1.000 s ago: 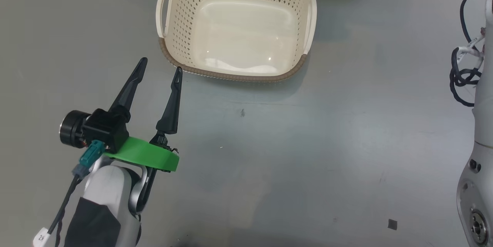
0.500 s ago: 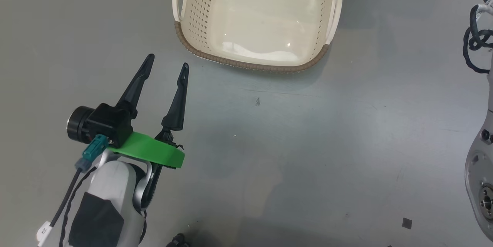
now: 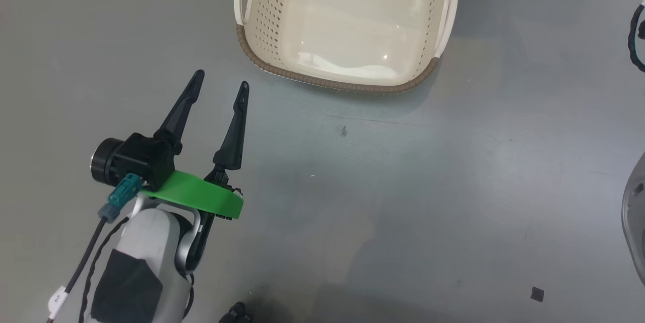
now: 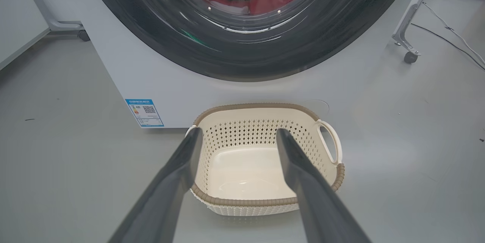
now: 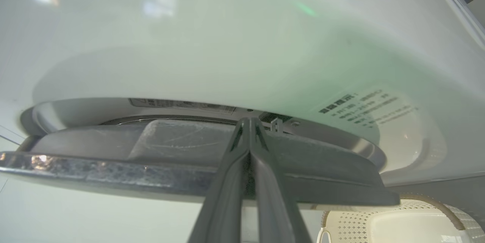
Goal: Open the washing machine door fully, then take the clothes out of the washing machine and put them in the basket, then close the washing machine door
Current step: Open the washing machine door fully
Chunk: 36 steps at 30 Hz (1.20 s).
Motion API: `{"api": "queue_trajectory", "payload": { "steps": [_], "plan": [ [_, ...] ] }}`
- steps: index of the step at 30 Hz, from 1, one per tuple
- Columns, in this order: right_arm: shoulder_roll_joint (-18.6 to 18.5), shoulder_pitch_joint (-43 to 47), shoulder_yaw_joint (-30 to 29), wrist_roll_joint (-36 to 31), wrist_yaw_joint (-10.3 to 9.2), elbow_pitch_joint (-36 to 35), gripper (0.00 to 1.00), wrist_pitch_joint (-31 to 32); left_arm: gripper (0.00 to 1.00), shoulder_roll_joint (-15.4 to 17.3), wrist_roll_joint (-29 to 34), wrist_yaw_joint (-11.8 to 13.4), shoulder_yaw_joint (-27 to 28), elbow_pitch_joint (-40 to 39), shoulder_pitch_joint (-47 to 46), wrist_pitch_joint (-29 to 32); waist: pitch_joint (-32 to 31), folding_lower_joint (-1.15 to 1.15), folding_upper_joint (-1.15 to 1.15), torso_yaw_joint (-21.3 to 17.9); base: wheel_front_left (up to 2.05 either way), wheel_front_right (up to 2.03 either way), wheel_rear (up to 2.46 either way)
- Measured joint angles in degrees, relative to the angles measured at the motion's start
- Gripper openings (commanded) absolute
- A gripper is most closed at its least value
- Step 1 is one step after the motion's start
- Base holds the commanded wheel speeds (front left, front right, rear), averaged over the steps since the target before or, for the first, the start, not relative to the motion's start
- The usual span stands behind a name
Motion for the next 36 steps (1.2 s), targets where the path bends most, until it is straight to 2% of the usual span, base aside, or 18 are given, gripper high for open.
{"api": "queue_trajectory", "payload": {
  "steps": [2,9,21,36],
  "plan": [
    [0.1,-0.7,-1.5,3.0,-0.03,1.4,0.0,1.6,1.0,0.0,-0.1,0.0,-0.3,0.2,-0.1,0.0,0.0,0.0,0.0,0.2,0.0,0.0,0.0],
    [0.5,-2.5,-3.5,6.5,-0.14,3.3,0.0,3.8,1.0,0.0,-0.5,0.0,-1.0,0.5,-0.1,0.0,0.0,0.0,0.0,0.4,0.0,0.0,0.0],
    [0.0,-3.9,-5.1,10.1,-0.56,6.6,0.0,8.6,1.0,0.0,-0.5,0.0,-1.0,0.8,-0.2,0.0,-0.3,0.0,0.0,0.4,0.0,0.0,0.0],
    [-0.2,-5.1,-6.2,11.3,-0.58,10.2,0.0,12.7,1.0,0.0,-0.5,0.0,-1.1,0.9,-0.2,0.0,-0.5,0.0,0.0,0.2,0.0,0.0,0.0]
  ]
}}
